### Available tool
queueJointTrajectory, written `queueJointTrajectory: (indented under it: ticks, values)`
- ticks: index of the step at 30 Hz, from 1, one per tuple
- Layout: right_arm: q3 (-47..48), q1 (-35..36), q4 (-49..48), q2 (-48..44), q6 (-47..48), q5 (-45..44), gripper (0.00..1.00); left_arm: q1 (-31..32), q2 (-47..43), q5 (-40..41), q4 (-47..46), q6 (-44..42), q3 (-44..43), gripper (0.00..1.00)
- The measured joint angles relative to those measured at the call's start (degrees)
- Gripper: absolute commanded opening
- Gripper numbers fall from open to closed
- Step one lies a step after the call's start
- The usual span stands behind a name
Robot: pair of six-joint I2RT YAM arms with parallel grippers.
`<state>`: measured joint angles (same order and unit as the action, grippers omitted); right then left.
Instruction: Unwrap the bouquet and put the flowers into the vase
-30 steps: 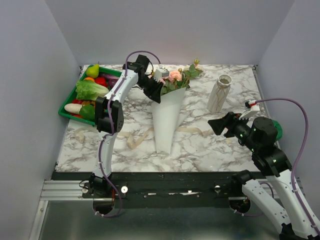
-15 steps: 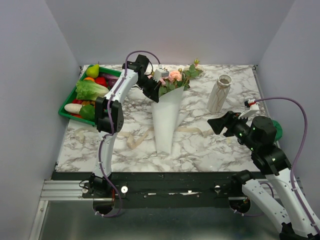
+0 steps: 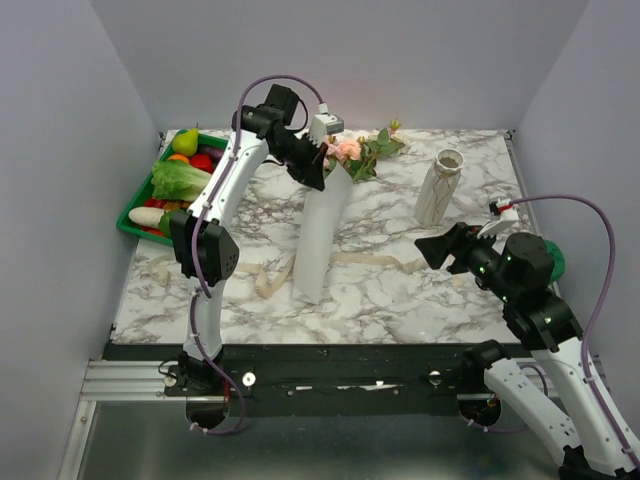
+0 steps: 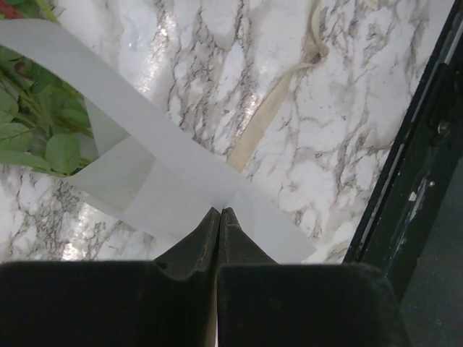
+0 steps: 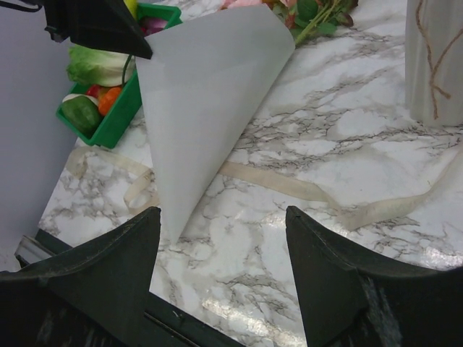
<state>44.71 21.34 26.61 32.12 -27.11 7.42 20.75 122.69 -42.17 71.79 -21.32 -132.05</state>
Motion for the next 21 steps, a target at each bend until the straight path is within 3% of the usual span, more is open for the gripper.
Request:
queueJointTrajectory:
  ticks: [5,6,8,9,11,12,15,21]
  values:
    - [-0.02,0.0,0.0,-1.07,-0.09,-0.02,0.77,3.69,-2.84,0.42,0.35,3.06,1.27,0.23]
    - [-0.09,0.0,0.0,-1.31,-0.11,-0.02,0.77,4.28,-3.04,0.59,0.31,3.69,1.73,0.38]
    - [-0.24,0.0,0.02,-1.77,-0.13,-0.02,0.78,5.86,-3.21,1.29,0.17,5.07,2.93,0.49]
    - [-0.33,0.0,0.02,-1.95,-0.13,-0.02,0.78,6.67,-3.23,1.7,0.0,5.77,3.56,0.59]
    - [-0.55,0.0,0.04,-2.32,-0.13,-0.04,0.78,7.63,-3.23,2.23,-0.31,6.56,4.39,0.68]
    - [-0.68,0.0,0.07,-2.49,-0.13,-0.04,0.78,8.11,-3.23,2.51,-0.35,7.19,4.79,0.8]
    - [-1.07,0.0,0.07,-2.93,-0.11,-0.04,0.78,8.63,-3.23,3.02,-0.59,7.96,5.22,0.99]
    - [-1.77,0.0,0.13,-3.02,-0.11,-0.04,0.79,6.75,-4.42,6.23,-1.6,7.15,7.3,0.99]
